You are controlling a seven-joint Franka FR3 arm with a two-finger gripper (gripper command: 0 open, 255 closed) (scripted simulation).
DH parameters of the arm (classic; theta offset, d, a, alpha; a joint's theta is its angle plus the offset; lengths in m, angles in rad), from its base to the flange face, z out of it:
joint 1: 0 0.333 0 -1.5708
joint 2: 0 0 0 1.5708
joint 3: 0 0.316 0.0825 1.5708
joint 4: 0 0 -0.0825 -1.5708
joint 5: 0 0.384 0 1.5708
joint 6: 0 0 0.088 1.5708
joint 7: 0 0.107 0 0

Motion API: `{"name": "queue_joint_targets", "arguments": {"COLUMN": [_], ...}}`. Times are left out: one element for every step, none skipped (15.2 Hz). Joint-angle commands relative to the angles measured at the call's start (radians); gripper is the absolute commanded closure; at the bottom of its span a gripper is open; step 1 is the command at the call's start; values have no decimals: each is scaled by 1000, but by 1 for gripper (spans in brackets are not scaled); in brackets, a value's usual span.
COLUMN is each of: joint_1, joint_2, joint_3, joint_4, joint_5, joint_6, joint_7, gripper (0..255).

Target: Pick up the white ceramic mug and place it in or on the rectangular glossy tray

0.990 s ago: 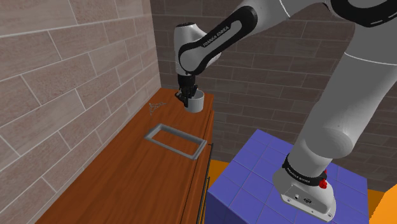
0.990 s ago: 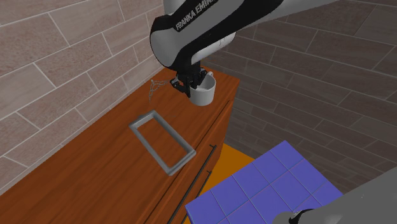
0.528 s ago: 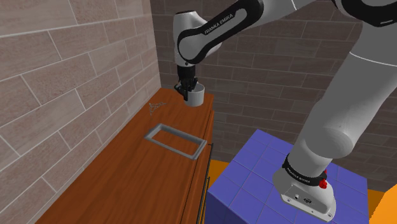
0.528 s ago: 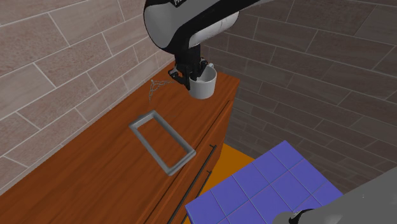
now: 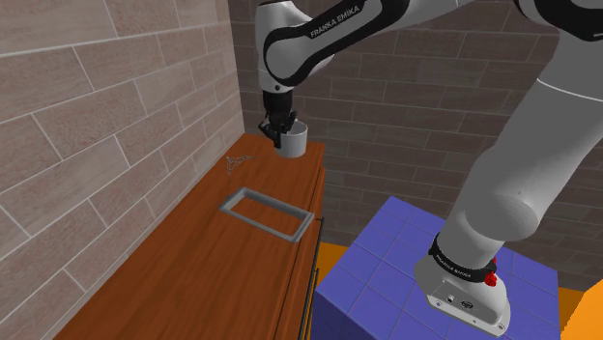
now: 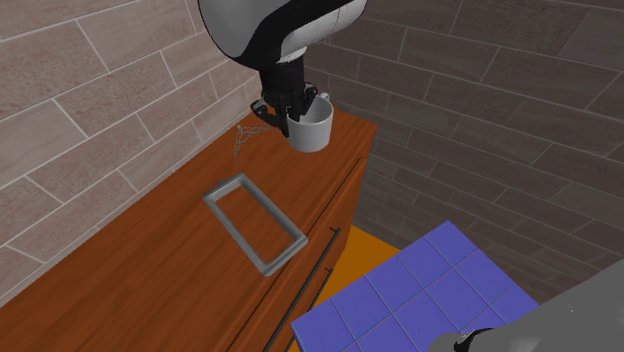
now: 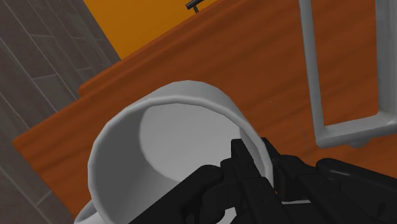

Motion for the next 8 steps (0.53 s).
{"name": "queue_joint_targets", "arguments": {"joint_1": [23, 34, 45, 57, 68, 79, 90, 101], "joint_2": [-18, -21, -23, -24, -24, -23, -21, -19], "joint_3": [26, 40, 54, 68, 82, 96, 110, 124], "joint_4": [-15, -16, -16, -15, -13, -10, -5, 1], "joint_5": [4, 5, 7, 8, 9, 10, 10, 11], "joint_6": [-4, -7, -10, -14, -17, -21, -25, -29], "joint_7": [47, 72, 96, 120, 145, 170, 194, 219], "gripper": [255, 255, 255, 255, 255, 255, 255, 255]}}
